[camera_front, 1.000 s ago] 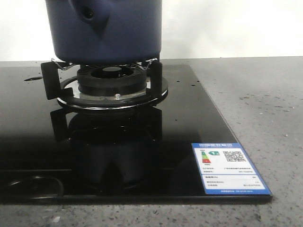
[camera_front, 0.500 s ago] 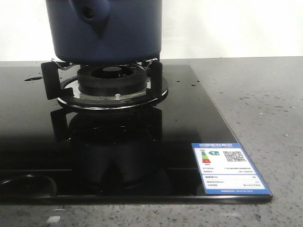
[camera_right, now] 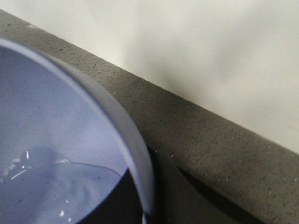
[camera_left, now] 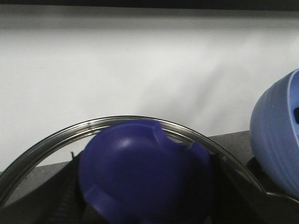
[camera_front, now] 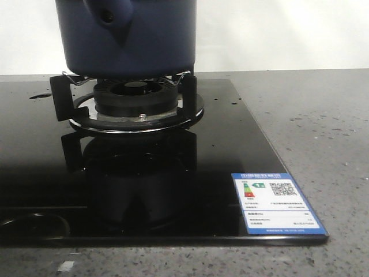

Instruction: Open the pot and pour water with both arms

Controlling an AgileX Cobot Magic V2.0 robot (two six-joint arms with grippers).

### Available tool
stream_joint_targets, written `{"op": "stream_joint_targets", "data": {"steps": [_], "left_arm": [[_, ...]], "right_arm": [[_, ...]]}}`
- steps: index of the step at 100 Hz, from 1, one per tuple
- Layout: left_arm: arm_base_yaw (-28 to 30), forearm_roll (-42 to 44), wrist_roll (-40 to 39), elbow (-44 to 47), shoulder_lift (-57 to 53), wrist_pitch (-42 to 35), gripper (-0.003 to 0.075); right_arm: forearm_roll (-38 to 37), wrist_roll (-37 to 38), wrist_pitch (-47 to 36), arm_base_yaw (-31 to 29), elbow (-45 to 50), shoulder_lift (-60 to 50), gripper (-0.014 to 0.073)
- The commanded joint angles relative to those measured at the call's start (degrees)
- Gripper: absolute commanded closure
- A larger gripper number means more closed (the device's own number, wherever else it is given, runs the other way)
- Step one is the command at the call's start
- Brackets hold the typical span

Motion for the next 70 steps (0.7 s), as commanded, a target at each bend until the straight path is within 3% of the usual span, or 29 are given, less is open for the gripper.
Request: {"op": "stream_joint_targets", "data": {"steps": [1, 25, 70], "left_arm": [[0.22, -3.8, -0.57, -2.3, -1.44, -1.85, 0.034], [0.22, -3.8, -0.57, -2.3, -1.44, -1.85, 0.034], [0.22, -3.8, -0.57, -2.3, -1.44, -1.77, 0.034]], "right_arm": [[1.81, -1.9, -12.95, 0.8, 3.17, -6.25, 0.0634], [1.81, -6.48, -33.52, 3.03, 17.45, -12.28, 0.0636], [0.55, -6.24, -64.86, 6.39, 34.56, -15.69, 0.0636]]}}
